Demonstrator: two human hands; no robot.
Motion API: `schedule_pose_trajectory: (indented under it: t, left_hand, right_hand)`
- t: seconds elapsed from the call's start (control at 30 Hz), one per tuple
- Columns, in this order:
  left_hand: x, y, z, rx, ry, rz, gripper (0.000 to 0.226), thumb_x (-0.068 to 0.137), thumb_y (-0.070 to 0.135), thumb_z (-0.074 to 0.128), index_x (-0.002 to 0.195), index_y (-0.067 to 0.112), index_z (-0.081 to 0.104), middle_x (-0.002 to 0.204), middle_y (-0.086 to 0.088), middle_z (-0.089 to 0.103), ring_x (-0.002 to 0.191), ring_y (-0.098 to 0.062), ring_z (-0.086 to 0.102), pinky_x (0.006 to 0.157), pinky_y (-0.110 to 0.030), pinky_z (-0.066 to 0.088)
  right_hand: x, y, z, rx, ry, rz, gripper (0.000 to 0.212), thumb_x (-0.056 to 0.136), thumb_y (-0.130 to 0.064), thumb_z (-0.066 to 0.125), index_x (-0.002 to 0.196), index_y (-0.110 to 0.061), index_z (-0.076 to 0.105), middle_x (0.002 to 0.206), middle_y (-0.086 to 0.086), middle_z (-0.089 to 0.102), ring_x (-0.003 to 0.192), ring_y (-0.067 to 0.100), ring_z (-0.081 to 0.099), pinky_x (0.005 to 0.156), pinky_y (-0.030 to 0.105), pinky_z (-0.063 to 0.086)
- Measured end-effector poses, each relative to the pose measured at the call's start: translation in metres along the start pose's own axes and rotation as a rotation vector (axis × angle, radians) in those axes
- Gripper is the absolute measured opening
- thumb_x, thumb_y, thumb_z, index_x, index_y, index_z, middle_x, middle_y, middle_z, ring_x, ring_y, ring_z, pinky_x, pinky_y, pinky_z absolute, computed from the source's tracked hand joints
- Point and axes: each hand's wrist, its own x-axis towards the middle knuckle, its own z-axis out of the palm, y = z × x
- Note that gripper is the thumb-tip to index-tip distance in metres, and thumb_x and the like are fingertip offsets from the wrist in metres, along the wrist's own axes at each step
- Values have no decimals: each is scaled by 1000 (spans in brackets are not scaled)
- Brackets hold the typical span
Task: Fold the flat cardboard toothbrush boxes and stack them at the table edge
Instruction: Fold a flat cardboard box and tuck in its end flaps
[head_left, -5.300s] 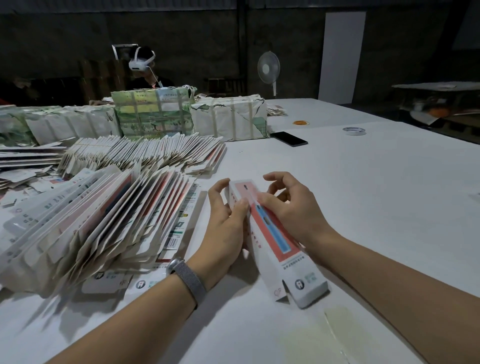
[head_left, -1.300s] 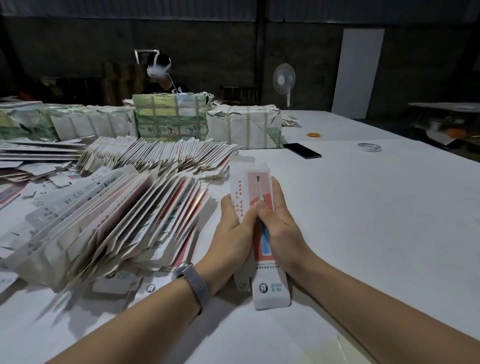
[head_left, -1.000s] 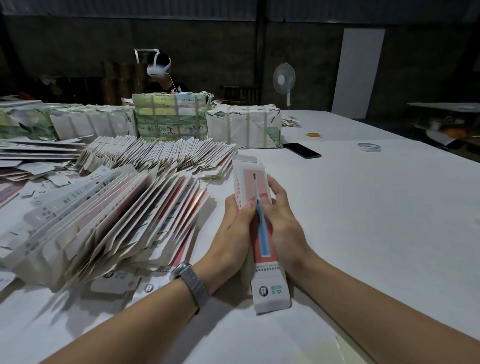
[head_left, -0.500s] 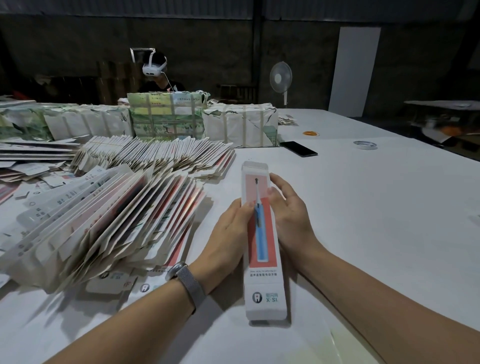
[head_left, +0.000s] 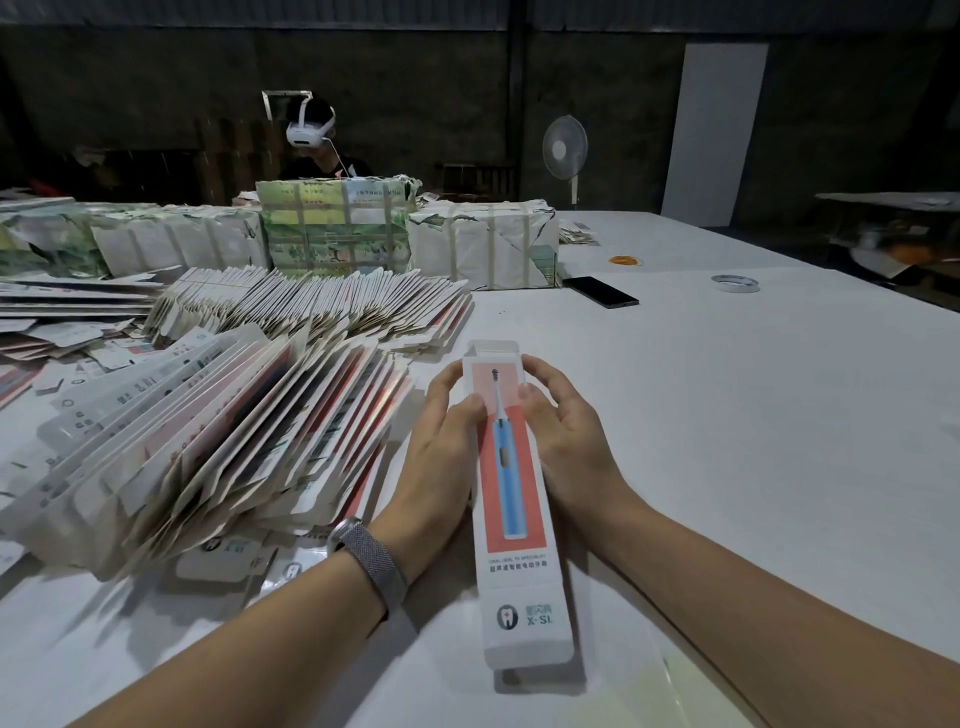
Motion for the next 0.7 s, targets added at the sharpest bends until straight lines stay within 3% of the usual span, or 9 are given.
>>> schedule_pose_trajectory:
  t: [0.17, 0.27, 0.43, 0.57, 0.7]
  left_hand:
    - [1, -1, -3, 10, 6, -36, 43, 90, 35, 46, 132, 23, 50, 83, 0, 76, 68, -20, 74, 57, -24, 56]
    - [2, -1, -3, 30, 8, -37, 50, 80, 37, 44, 128, 24, 50, 82, 0, 76, 66, -19, 73, 57, -25, 56]
    - [1, -1, -2, 40, -4, -38, 42, 80, 36, 44, 120, 29, 53, 83, 1, 76, 65, -18, 73, 56, -24, 56]
    - [1, -1, 0, 54, -13, -22, 33, 79, 35, 45, 111, 36, 54, 82, 6, 77, 65, -15, 73, 55, -22, 55]
    - [1, -2, 0, 59, -51, -28, 29, 81, 36, 46, 110, 39, 52, 82, 5, 77, 66, -17, 75, 56, -22, 56]
  right_hand:
    - [-4, 0, 1, 9, -33, 37, 27, 104, -37, 45, 131, -38, 50, 107, -5, 74, 87, 21, 75, 76, 37, 63]
    - [-4, -1, 0, -11, -29, 41, 21, 104, -35, 46, 124, -37, 52, 105, -3, 74, 83, 21, 75, 73, 34, 63]
    - [-1, 1, -3, 41, -19, 65, 12, 104, -32, 49, 115, -30, 53, 99, 4, 75, 79, 25, 75, 72, 34, 62]
    - [-2, 0, -2, 59, -13, 87, 34, 81, -44, 49, 111, -28, 52, 96, 6, 74, 75, 24, 74, 68, 32, 61]
    - [-1, -1, -3, 95, 15, 92, 29, 83, -37, 55, 107, -20, 53, 99, 12, 70, 75, 24, 72, 70, 34, 62]
